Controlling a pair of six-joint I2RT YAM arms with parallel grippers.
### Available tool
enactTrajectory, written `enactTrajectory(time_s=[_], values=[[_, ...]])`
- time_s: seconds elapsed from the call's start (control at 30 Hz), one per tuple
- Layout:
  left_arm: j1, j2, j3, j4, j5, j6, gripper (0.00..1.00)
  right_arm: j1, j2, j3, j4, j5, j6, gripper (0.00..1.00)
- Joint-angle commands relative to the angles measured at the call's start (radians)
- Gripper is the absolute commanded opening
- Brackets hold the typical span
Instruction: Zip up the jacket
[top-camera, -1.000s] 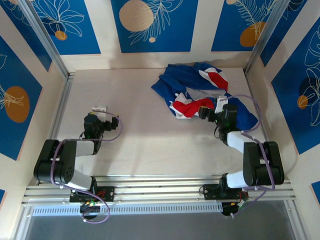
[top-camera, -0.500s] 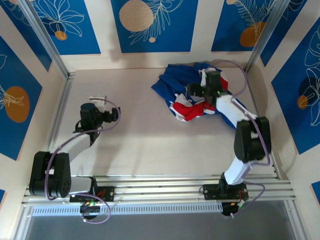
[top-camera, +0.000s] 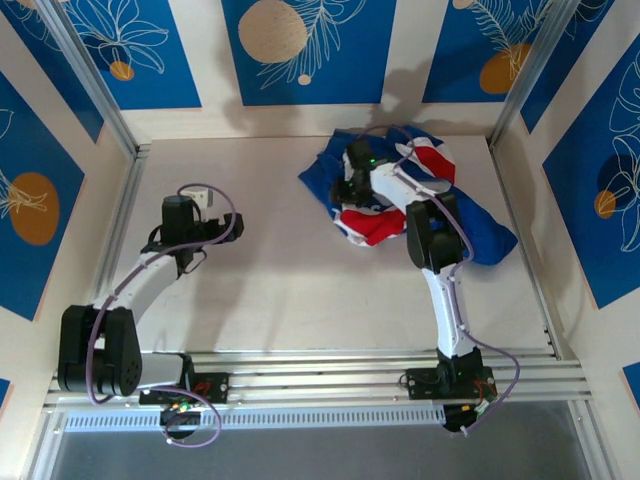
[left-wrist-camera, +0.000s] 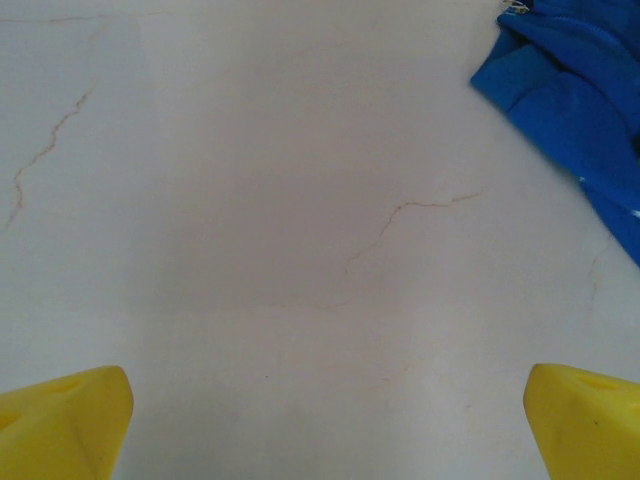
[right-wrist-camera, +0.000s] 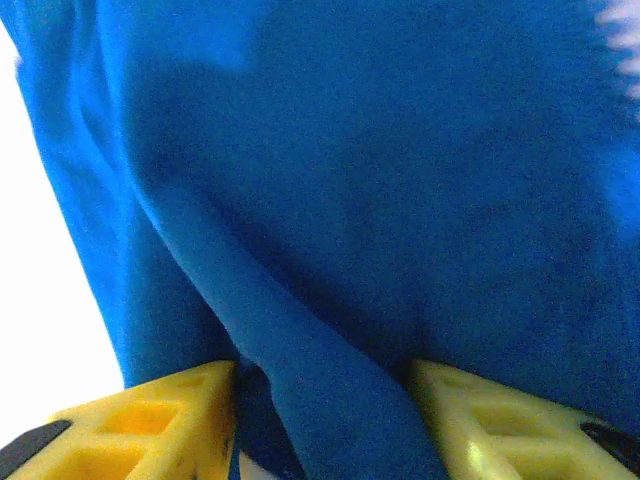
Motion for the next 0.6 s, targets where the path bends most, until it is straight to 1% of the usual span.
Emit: enactTrajectory(time_s=[0.0,0.17,0.23,0.33,0.43,0.5,0.57], values=[[-0.007,-0.055,-0.014,-0.117,0.01,0.035,1.0,0.119,-0.067,-0.148,-0.025,-0.118,0.035,0.46],[-0.009,-0.132,-0.037,-0.159,0.025,0.041,1.0,0.304,-0.232,-0.475,0.117,-0.143,0.098,0.44],[-0.009,-0.151,-0.031,-0.187,0.041,0.047,0.99,0.364,-0.31,-0.576,0.15,-0.138,0.113,0.45],[-0.012,-0.16,-0.011,-0.225,0.085,0.042,0.94,0.425,-0.432,-0.67,0.138,-0.082,0.132,0.47],[-0.03,-0.135,0.014,-0.241,0.141,0.038,0.85,0.418,-0.55,-0.732,0.112,-0.063,0.164,0.49],[-0.057,-0.104,0.029,-0.23,0.17,0.038,0.78,0.392,-0.616,-0.769,0.119,-0.069,0.176,0.49],[-0.103,-0.047,0.054,-0.218,0.172,0.039,0.69,0.357,-0.674,-0.8,0.115,-0.072,0.193,0.49]])
